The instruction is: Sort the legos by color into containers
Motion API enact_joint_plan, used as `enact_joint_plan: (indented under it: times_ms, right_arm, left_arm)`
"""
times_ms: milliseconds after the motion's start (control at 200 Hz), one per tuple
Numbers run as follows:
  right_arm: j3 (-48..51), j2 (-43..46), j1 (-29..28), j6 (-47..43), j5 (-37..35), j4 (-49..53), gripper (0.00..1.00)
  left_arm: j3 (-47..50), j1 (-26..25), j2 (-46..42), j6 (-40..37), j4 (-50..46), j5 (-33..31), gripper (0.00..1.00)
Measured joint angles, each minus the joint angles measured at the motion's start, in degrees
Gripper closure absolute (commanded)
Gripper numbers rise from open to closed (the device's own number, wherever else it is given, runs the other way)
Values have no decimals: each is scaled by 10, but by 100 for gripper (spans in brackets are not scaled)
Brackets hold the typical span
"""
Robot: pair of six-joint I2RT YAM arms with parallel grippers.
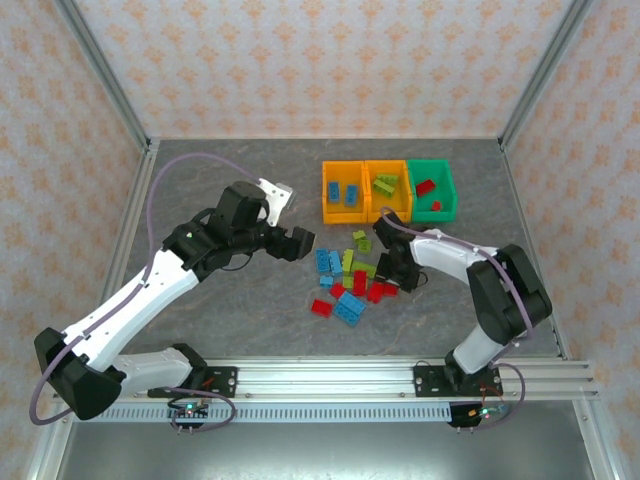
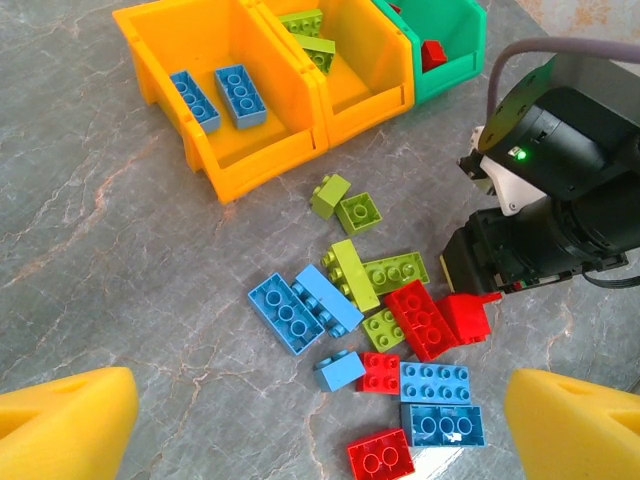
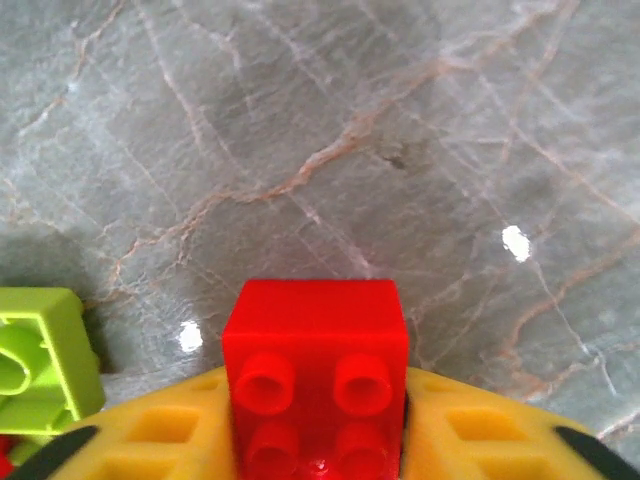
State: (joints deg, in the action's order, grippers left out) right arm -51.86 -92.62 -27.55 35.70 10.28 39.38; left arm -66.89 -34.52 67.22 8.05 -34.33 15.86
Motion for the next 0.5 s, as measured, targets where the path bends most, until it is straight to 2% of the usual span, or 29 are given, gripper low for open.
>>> enact_joint_plan:
  times_ms: [115,290,415,500]
  right_arm:
    - [-1,11,7,5,-31,19,77]
    - [-49,84,34,1,-102,60,77]
    - [-138,108,100,-29,-137,49,77]
    - [-224,59,156,-64,-147,40,77]
  left_arm:
    - [0,0,-1,0,0,0,5]
    - [7,-1,-12,0,-1,-8,5]
    - [7,-3,-16,0,0,-15,5]
    - [7,-3,-16,0,-1,-18,5]
